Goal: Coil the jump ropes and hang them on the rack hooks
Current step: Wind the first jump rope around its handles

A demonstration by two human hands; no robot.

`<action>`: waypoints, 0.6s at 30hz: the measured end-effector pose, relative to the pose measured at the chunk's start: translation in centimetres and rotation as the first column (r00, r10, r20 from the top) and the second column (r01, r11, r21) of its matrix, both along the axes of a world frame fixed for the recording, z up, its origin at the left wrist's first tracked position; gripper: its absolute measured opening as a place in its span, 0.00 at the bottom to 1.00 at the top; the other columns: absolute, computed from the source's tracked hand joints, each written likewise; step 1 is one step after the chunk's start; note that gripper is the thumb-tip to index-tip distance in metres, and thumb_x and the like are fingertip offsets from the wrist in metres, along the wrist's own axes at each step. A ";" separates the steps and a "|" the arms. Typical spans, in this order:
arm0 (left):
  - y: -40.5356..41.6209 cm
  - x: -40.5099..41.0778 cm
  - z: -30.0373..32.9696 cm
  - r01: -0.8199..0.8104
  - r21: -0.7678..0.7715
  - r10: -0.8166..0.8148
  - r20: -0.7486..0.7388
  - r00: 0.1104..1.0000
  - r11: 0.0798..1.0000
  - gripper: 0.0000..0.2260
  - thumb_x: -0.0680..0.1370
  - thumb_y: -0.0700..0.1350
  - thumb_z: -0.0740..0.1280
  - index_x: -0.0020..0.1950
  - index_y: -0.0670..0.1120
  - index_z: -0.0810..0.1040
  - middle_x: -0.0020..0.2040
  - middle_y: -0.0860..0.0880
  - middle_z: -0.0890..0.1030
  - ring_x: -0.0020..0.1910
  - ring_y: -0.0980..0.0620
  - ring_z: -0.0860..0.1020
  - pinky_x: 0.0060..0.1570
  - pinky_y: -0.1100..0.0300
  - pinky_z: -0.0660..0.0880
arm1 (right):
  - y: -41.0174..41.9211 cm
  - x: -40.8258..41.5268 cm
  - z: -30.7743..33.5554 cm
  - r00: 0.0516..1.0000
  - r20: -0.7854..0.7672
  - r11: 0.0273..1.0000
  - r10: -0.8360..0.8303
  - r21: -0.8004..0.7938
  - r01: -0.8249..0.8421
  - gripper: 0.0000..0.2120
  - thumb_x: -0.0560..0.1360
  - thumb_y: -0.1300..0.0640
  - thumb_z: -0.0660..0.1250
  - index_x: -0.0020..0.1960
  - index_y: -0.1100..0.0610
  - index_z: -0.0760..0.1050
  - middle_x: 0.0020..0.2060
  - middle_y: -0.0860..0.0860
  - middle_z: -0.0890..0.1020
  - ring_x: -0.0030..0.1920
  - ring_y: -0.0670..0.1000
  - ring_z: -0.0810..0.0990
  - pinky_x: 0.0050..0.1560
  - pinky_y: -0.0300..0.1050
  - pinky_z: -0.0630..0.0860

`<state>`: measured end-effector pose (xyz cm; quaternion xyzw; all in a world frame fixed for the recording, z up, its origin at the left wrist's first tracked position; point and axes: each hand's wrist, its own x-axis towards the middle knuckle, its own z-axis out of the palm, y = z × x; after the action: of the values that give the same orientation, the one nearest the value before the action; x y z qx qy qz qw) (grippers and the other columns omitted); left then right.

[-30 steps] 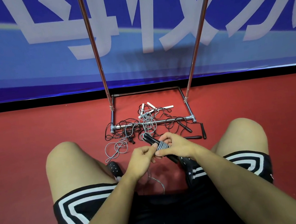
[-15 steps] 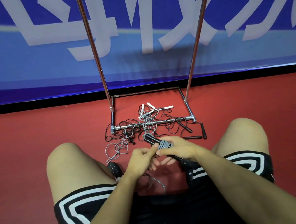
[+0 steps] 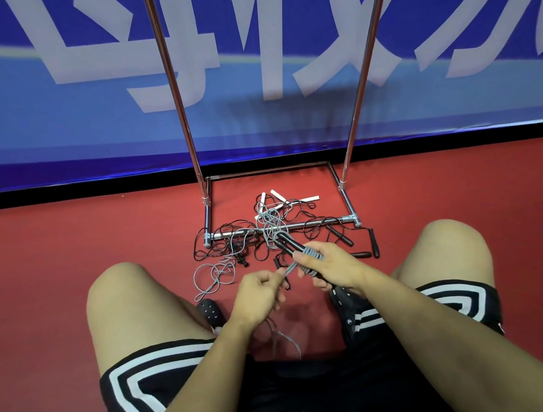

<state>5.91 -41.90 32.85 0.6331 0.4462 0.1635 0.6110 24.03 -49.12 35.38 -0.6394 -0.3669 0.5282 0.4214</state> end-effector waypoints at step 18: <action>0.0 -0.2 0.7 -0.056 0.086 0.052 0.052 0.997 0.995 0.27 0.86 0.51 0.58 0.35 0.39 0.82 0.23 0.53 0.75 0.25 0.56 0.70 0.30 0.66 0.67 | 0.5 -0.6 -0.3 0.998 -0.055 0.997 -0.003 -0.078 -0.001 0.09 0.85 0.52 0.61 0.60 0.54 0.78 0.45 0.47 0.81 0.41 0.45 0.79 0.48 0.42 0.80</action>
<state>5.75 -41.94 33.52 0.6427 0.4403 0.2148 0.5890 23.47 -48.67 35.05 -0.6406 -0.3340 0.5594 0.4063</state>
